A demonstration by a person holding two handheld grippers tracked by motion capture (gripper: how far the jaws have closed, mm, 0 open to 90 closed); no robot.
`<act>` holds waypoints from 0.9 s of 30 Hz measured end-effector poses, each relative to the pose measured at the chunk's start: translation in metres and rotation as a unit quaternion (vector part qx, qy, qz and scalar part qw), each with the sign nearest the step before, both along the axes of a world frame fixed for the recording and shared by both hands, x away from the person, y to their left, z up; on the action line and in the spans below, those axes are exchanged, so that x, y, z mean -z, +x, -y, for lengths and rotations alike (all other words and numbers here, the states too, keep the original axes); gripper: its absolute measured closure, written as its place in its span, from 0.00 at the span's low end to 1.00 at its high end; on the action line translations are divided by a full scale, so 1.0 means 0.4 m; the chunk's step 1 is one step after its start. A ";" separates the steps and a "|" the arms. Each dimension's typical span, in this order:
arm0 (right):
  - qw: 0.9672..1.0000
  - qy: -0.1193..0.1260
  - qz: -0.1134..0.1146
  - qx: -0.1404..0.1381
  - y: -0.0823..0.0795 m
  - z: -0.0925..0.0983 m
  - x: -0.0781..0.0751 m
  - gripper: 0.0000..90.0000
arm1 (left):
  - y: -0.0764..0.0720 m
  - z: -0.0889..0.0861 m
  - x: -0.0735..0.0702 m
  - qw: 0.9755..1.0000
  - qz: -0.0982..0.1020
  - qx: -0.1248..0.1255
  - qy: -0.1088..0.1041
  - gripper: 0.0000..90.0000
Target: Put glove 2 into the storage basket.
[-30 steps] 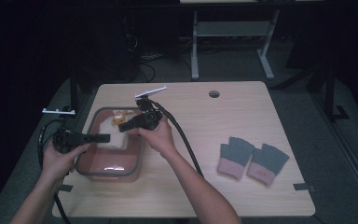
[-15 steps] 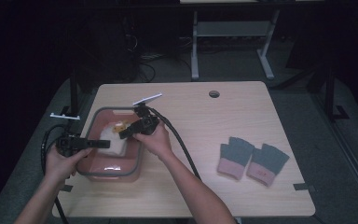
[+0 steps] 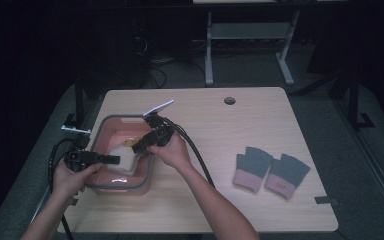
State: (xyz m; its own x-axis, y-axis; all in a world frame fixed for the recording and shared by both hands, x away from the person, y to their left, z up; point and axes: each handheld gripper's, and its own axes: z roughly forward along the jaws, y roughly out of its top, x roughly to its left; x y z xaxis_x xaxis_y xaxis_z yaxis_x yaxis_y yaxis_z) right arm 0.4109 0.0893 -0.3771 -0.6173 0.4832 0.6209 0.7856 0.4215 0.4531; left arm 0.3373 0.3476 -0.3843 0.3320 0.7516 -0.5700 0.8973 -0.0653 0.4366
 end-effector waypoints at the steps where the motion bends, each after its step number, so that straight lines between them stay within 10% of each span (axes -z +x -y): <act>1: 1.000 0.001 0.000 0.000 0.000 0.005 0.000 0.72 | 0.000 0.002 0.001 1.000 -0.002 -0.002 0.004 0.81; 14: 1.000 0.019 0.013 0.013 -0.004 0.056 -0.022 0.71 | 0.003 0.034 0.028 0.996 -0.052 0.009 0.072 0.73; 27: 0.999 0.032 0.019 0.026 -0.022 0.112 -0.034 0.71 | 0.003 0.024 -0.019 0.997 -0.009 -0.015 0.074 0.67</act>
State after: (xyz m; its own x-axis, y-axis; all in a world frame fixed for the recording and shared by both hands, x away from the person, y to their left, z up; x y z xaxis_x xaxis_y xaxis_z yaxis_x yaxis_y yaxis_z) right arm 0.4023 0.0444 -0.3636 -0.6164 0.4755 0.6276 0.7871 0.3501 0.5078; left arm 0.3387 0.3380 -0.3766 0.2983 0.8378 -0.4573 0.9074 -0.1004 0.4080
